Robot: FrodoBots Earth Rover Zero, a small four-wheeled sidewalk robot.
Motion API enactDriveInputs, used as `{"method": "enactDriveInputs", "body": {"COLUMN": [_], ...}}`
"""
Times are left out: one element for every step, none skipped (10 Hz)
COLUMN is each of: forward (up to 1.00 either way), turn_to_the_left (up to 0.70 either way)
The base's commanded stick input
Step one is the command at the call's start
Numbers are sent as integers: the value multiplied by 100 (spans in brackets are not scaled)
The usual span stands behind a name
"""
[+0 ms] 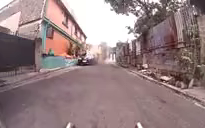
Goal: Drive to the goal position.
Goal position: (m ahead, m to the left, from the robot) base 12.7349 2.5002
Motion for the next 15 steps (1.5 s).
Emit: {"method": "enactDriveInputs", "body": {"forward": [22, 21, 21, 22, 22, 21, 22, 22, 22, 22, 22, 22, 22, 22, 22], "turn_to_the_left": [0, 0, 0, 0, 0, 0, 0, 0, 0, 0, 0, 0, 0, 0, 0]}}
